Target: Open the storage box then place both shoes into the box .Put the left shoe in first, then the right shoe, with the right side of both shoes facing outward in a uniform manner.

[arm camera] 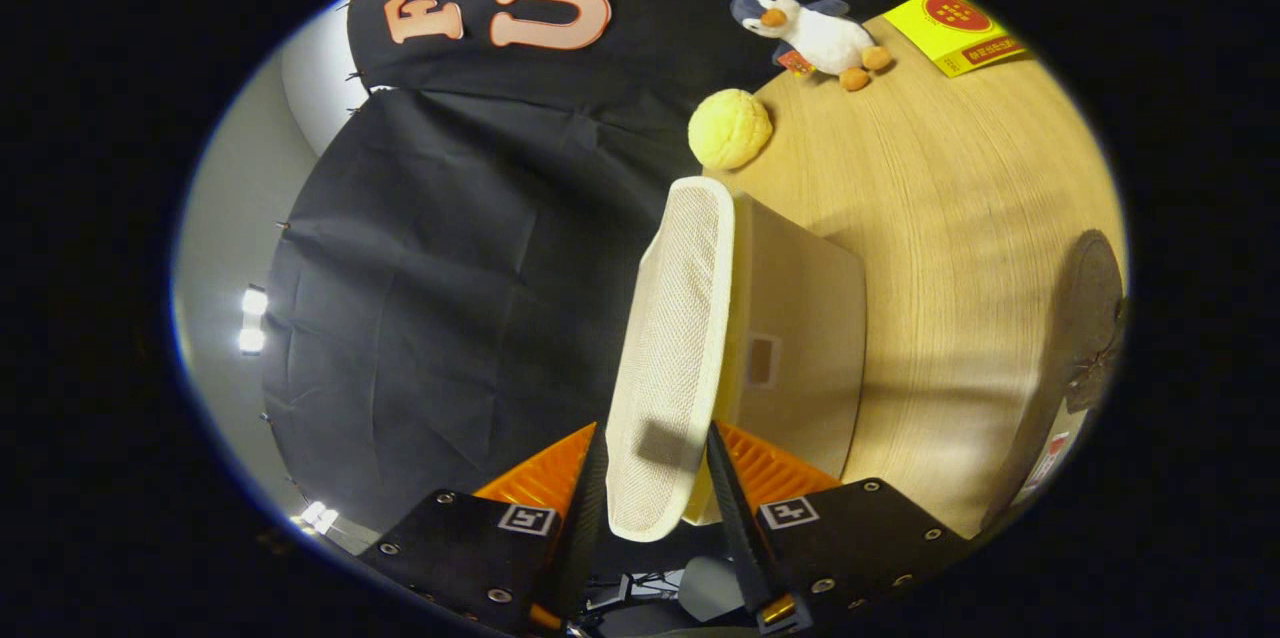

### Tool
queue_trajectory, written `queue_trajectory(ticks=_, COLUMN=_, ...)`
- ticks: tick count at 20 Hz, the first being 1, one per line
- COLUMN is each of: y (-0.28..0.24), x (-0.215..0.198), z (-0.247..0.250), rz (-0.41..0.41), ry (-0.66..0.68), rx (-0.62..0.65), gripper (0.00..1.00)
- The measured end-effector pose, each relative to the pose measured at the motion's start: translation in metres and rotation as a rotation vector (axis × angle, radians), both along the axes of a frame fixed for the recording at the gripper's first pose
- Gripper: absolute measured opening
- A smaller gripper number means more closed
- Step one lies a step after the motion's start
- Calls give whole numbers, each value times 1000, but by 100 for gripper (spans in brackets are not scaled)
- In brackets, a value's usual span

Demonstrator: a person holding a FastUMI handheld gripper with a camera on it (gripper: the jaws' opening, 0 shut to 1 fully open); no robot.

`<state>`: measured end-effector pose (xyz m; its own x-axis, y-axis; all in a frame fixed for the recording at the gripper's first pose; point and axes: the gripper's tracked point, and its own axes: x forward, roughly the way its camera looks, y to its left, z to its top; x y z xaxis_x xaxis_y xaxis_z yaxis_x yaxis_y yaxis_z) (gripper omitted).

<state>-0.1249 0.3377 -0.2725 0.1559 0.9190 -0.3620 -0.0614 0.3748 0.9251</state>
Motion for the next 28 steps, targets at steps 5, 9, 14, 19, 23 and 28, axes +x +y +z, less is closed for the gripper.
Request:
queue_trajectory(ticks=5, y=30, x=6, z=68, rz=11, ry=-121, rx=48, gripper=37)
queue_trajectory(ticks=9, y=72, x=10, z=96, rz=40, ry=-209, rx=16, gripper=29)
queue_trajectory(ticks=14, y=135, x=10, z=133, rz=64, ry=-254, rx=-2, gripper=15)
queue_trajectory(ticks=19, y=204, x=-4, z=140, rz=96, ry=-278, rx=-64, gripper=16)
queue_trajectory(ticks=23, y=249, x=-14, z=121, rz=129, ry=-266, rx=-124, gripper=18)
queue_trajectory(ticks=28, y=256, x=-23, z=101, rz=185, ry=-333, rx=-197, gripper=81)
